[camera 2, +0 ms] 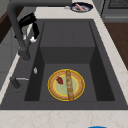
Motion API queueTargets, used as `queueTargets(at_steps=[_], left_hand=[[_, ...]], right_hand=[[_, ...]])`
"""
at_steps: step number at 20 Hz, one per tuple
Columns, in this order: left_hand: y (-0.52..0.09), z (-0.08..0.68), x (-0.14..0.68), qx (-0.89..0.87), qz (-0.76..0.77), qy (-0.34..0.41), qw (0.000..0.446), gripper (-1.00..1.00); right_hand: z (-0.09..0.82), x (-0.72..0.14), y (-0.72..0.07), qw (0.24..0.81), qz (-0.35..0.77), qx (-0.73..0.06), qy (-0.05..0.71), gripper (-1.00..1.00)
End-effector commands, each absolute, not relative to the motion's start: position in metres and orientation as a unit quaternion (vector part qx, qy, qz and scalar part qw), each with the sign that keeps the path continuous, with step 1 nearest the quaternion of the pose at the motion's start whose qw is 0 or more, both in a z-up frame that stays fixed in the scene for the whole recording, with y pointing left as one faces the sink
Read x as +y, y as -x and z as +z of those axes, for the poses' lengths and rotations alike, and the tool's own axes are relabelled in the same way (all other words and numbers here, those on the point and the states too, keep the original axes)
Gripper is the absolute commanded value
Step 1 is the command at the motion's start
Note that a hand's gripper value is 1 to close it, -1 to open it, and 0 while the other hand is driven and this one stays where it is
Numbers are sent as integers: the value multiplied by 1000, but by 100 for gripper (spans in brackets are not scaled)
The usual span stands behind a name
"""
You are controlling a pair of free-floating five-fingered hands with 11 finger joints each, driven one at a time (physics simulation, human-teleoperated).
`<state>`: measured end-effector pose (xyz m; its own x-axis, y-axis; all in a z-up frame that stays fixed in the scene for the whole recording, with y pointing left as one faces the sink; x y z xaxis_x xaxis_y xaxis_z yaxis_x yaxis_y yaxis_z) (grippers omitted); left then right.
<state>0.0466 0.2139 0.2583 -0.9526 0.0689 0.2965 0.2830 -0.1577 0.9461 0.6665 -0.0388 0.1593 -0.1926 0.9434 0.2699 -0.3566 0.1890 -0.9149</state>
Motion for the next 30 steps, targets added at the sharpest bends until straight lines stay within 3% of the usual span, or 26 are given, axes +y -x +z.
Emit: queueTargets(at_steps=[1, 17, 30], left_hand=[[-47, 258, 214, -645, -749, 136, 72, 0], [-47, 258, 214, -645, -749, 136, 72, 0], [-47, 258, 214, -645, -749, 136, 72, 0]], right_hand=[[172, -54, -656, 540, 589, -531, 284, -100], [177, -86, -615, 570, 585, -516, 258, -100], [170, -89, -543, 562, 587, -517, 268, -100]])
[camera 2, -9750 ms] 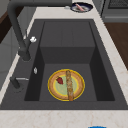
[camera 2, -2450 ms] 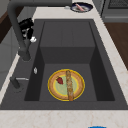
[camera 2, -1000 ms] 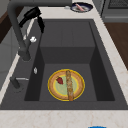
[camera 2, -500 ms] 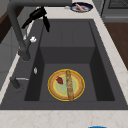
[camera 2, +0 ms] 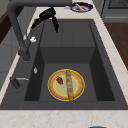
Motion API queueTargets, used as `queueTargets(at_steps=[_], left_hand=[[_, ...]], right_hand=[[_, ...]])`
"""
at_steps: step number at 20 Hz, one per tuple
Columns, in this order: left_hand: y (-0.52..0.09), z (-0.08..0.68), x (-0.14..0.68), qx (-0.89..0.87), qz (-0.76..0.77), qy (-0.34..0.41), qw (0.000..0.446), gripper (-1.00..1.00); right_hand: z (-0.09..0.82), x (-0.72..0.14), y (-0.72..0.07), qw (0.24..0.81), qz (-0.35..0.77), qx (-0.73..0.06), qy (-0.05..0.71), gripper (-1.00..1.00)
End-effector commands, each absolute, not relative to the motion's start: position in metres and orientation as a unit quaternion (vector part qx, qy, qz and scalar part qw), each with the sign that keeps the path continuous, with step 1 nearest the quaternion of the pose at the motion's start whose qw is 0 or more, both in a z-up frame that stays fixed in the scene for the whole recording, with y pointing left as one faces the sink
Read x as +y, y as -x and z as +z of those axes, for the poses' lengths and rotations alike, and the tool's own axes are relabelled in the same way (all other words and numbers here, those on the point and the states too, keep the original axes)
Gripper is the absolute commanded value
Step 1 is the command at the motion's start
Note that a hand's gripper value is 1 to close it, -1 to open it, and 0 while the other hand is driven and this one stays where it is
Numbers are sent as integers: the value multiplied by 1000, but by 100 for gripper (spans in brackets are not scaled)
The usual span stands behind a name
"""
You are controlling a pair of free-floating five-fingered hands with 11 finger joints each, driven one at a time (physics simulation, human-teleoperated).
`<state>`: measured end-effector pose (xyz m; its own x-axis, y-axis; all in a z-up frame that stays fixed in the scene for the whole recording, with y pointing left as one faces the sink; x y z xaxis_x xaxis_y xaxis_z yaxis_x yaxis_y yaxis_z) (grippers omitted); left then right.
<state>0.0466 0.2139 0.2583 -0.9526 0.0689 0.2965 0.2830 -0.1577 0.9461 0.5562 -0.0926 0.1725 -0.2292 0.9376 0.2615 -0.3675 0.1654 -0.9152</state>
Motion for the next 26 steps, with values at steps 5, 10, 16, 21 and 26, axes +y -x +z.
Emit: queueTargets(at_steps=[5, 10, 16, 21, 26], left_hand=[[-47, 258, 214, -645, -749, 136, 72, 0], [-47, 258, 214, -645, -749, 136, 72, 0], [-47, 258, 214, -645, -749, 136, 72, 0], [-47, 258, 214, -645, -749, 136, 72, 0], [-47, 258, 214, -645, -749, 136, 72, 0]], right_hand=[[160, -75, -524, 562, 593, -512, 264, -100], [149, -56, -515, 565, 603, -503, 254, -100], [133, -25, -516, 576, 620, -483, 225, -100], [117, 2, -504, 583, 629, -469, 213, -100], [105, 23, -483, 583, 629, -466, 216, -100]])
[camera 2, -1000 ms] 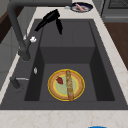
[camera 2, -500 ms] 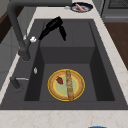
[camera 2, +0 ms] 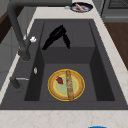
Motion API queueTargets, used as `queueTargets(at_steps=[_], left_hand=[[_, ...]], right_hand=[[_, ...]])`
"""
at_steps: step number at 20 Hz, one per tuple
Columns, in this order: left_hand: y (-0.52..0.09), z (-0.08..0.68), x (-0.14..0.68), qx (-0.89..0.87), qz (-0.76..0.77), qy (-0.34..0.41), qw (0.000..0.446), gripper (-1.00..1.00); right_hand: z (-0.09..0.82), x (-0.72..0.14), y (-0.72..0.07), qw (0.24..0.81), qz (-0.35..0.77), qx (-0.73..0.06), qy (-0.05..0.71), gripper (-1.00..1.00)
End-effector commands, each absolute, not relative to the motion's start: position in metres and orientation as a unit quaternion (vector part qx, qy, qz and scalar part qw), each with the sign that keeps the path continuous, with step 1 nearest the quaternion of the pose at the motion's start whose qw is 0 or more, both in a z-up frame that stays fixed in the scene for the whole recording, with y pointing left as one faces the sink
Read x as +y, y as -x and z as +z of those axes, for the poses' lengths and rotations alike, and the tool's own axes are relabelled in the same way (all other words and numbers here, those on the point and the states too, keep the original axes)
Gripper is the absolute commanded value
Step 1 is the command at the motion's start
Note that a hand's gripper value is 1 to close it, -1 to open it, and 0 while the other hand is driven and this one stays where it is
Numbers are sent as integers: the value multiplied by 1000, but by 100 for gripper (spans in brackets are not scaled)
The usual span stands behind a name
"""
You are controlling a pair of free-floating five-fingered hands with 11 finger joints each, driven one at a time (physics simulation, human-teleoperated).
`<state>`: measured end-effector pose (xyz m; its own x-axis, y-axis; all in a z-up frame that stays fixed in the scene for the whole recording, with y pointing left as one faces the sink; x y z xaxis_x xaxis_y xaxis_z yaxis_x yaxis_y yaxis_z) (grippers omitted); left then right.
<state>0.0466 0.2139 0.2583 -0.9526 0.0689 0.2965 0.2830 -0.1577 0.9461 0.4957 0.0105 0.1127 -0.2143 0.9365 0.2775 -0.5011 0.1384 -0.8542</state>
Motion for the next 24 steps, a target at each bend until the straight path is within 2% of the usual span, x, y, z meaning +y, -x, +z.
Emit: queueTargets(at_steps=[1, 9, 17, 24], left_hand=[[-47, 258, 214, -645, -749, 136, 72, 0], [-47, 258, 214, -645, -749, 136, 72, 0], [-47, 258, 214, -645, -749, 136, 72, 0], [-47, 258, 214, -645, -749, 136, 72, 0]], right_hand=[[103, 27, -480, 584, 631, -464, 214, -100], [83, 63, -437, 585, 637, -456, 209, -100], [60, 92, -439, 619, 645, -416, 166, -100], [37, 116, -409, 619, 646, -417, 161, -100]])
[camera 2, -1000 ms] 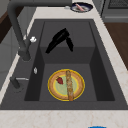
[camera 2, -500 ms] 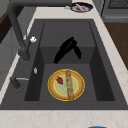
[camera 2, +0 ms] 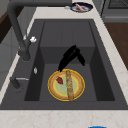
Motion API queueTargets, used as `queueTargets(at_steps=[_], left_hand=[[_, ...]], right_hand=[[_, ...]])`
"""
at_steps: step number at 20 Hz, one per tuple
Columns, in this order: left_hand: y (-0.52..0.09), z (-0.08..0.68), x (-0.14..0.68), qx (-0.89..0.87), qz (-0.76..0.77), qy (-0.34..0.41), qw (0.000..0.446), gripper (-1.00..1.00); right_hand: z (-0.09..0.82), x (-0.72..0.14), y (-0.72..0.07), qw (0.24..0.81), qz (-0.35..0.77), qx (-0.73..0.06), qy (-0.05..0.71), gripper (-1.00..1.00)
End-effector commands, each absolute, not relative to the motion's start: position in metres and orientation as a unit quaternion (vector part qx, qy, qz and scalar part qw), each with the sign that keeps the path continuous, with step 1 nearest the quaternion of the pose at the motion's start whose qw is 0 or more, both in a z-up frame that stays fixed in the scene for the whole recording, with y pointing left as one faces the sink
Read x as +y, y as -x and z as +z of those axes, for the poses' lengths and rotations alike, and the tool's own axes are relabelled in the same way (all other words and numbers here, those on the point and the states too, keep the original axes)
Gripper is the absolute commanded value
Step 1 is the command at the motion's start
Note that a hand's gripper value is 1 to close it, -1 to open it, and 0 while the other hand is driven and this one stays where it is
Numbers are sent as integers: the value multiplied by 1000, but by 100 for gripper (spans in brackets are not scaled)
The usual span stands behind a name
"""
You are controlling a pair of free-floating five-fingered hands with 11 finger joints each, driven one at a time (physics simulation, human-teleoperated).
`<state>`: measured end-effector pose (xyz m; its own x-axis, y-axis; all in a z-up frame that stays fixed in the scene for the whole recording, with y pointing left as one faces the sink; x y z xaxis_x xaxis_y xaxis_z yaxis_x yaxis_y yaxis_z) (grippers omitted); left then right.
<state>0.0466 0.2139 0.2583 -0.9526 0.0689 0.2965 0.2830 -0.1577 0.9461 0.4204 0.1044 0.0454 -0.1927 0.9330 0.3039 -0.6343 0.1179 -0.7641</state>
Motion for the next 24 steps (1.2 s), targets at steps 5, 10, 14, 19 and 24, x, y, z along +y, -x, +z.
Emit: queueTargets(at_steps=[5, 10, 14, 19, 24], left_hand=[[-47, 258, 214, -645, -749, 136, 72, 0], [-47, 258, 214, -645, -749, 136, 72, 0], [-47, 258, 214, -645, -749, 136, 72, 0], [-47, 258, 214, -645, -749, 136, 72, 0], [-47, 258, 214, -645, -749, 136, 72, 0]], right_hand=[[25, 134, -406, 624, 653, -402, 151, -100], [16, 141, -410, 639, 662, -374, 118, -100], [-5, 147, -409, 642, 664, -368, 109, -100], [-33, 155, -409, 641, 663, -371, 108, -100], [-56, 163, -409, 641, 666, -367, 105, -100]])
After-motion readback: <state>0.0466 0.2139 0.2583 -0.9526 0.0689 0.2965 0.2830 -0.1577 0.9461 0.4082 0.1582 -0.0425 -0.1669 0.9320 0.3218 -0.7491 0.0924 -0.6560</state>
